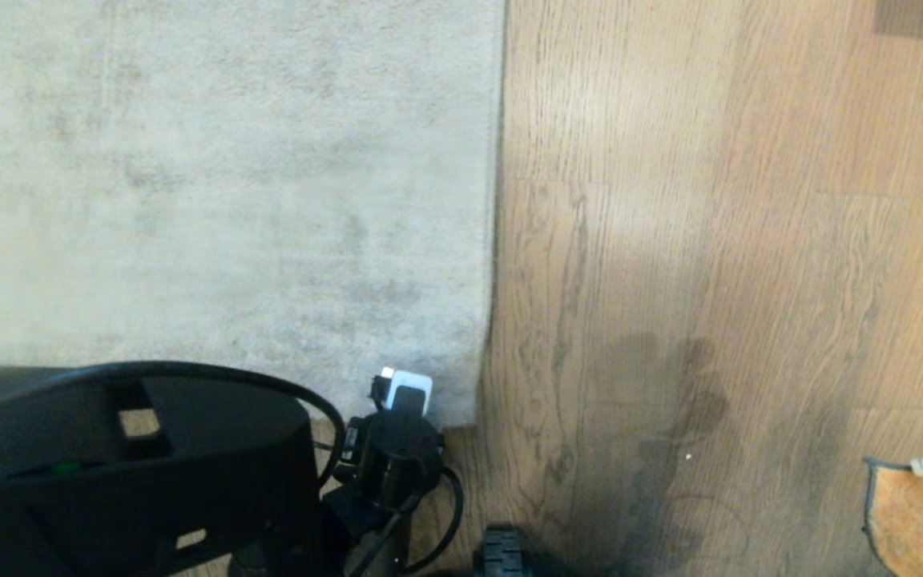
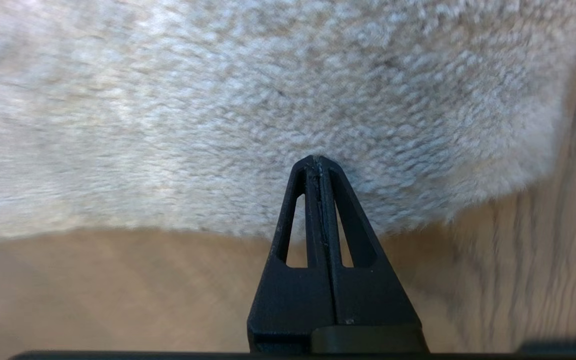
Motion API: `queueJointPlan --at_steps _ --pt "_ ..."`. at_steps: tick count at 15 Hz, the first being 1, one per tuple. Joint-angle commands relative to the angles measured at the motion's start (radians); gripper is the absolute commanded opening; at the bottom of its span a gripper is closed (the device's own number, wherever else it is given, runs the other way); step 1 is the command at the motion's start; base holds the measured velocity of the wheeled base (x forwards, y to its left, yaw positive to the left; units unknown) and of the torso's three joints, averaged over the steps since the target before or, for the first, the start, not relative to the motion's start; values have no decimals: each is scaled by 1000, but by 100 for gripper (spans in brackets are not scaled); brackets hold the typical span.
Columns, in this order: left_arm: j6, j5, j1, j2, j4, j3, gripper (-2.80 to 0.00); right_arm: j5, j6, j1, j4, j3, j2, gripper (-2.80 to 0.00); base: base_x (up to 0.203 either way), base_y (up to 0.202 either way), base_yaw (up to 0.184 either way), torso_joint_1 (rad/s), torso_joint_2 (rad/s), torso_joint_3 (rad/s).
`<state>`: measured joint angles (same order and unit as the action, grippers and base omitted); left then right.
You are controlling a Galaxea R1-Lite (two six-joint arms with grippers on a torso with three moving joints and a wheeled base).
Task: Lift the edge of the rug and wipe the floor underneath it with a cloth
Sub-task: Put down the rag
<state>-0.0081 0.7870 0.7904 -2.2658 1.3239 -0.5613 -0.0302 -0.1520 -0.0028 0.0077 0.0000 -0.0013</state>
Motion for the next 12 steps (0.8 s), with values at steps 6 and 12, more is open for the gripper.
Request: queueJointPlan --at_steps 6,12 --pt "5 -61 -7 -157 246 -12 -280 0 -1 0 0 0 1 -280 0 0 0 0 0 0" --pt "9 -62 -7 -38 246 39 -280 0 -1 0 0 0 1 -280 0 0 0 0 0 0"
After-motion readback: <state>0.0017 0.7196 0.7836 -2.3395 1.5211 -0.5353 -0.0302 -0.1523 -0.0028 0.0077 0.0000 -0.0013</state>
